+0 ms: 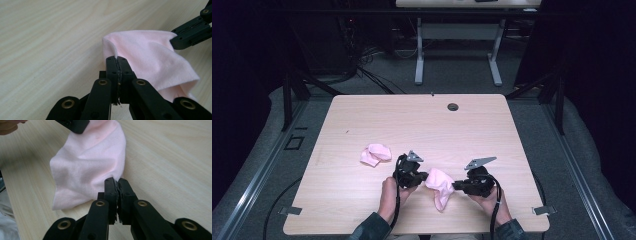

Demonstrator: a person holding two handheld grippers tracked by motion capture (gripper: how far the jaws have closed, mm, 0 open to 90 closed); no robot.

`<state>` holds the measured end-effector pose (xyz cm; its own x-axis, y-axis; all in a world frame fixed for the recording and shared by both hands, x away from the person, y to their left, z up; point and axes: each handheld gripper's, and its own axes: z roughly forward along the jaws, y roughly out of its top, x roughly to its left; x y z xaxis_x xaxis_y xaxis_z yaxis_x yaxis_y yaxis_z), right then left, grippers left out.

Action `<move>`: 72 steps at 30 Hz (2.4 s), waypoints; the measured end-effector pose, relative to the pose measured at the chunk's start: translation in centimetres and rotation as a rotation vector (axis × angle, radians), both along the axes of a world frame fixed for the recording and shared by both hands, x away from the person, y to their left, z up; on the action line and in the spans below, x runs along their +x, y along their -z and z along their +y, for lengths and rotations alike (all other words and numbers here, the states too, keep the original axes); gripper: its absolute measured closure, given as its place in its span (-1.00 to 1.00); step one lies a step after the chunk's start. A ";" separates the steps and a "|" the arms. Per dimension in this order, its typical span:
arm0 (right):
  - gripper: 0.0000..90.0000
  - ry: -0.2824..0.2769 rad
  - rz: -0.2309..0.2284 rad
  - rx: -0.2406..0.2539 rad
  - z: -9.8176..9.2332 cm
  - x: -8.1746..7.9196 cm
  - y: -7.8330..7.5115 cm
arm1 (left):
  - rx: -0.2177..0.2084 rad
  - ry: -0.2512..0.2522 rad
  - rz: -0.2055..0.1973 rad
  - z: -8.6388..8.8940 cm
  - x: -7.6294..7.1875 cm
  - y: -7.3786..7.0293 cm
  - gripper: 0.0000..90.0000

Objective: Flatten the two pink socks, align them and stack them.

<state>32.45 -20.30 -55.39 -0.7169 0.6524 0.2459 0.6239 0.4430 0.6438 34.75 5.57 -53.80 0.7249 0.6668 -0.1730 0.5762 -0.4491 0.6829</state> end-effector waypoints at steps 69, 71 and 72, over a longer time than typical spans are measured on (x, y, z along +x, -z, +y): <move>0.21 0.057 -0.019 -0.087 -1.3 0.6 -0.6 | 0.155 0.125 0.096 -4.2 5.4 1.1 0.30; 0.32 0.041 -0.015 -0.100 -0.5 0.8 -0.1 | 0.158 0.134 0.099 -4.5 5.5 1.4 0.50; 0.45 0.034 -0.025 -0.108 -0.1 0.9 0.1 | 0.164 0.140 0.097 -4.6 5.5 1.4 0.58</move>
